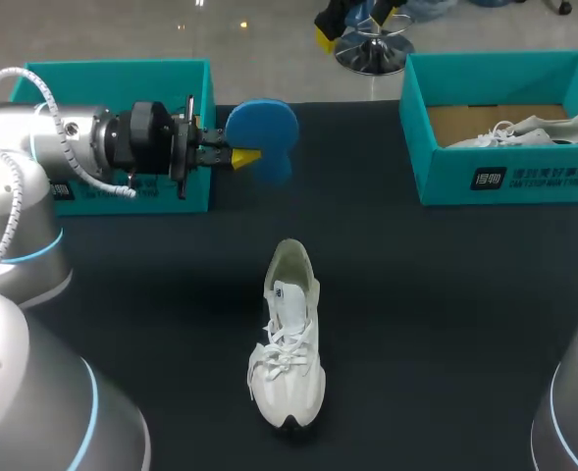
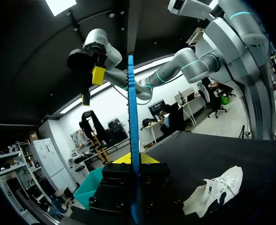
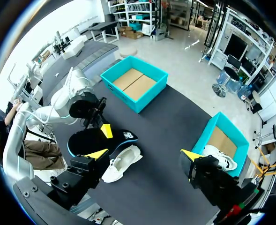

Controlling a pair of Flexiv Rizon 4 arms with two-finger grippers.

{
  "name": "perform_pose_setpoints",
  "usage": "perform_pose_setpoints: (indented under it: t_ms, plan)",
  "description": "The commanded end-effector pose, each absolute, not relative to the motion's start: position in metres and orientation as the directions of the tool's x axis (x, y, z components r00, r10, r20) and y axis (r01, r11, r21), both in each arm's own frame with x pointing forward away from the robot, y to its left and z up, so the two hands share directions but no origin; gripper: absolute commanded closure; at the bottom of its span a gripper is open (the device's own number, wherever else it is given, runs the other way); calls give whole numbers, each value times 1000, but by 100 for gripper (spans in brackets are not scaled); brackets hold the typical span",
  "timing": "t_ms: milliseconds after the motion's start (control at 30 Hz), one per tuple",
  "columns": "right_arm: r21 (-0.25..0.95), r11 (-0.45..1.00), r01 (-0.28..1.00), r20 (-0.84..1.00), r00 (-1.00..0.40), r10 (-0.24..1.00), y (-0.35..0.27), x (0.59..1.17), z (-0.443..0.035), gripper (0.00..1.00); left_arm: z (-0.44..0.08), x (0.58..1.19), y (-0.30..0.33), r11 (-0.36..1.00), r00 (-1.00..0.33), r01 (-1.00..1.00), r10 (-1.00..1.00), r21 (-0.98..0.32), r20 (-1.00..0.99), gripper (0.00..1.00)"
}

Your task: Take the shoe out of the shoebox, open the shoe tongue, remove and reinsert the insole, then place the shoe into the shoebox

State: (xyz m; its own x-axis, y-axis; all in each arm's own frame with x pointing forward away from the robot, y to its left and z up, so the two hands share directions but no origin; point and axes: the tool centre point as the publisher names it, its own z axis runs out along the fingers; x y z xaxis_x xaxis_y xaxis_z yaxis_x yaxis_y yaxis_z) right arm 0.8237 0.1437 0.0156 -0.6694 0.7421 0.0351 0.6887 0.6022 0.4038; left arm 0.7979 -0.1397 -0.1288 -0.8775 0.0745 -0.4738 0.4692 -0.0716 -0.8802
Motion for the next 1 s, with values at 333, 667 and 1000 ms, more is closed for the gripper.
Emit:
perform_pose_setpoints:
  t_ms: [333,667,1000]
  plan:
    - [403,601,690,35,-668,743,144,824,15,0,-129,797,-140,-71,-877,470,73,-880,-475,100]
    - [403,601,690,35,-668,743,144,824,15,0,-122,771,-136,-268,-500,821,91,-504,-862,100]
    - [403,601,690,35,-668,743,144,824,15,0,-137,767,-123,-140,-450,882,30,-450,-892,100]
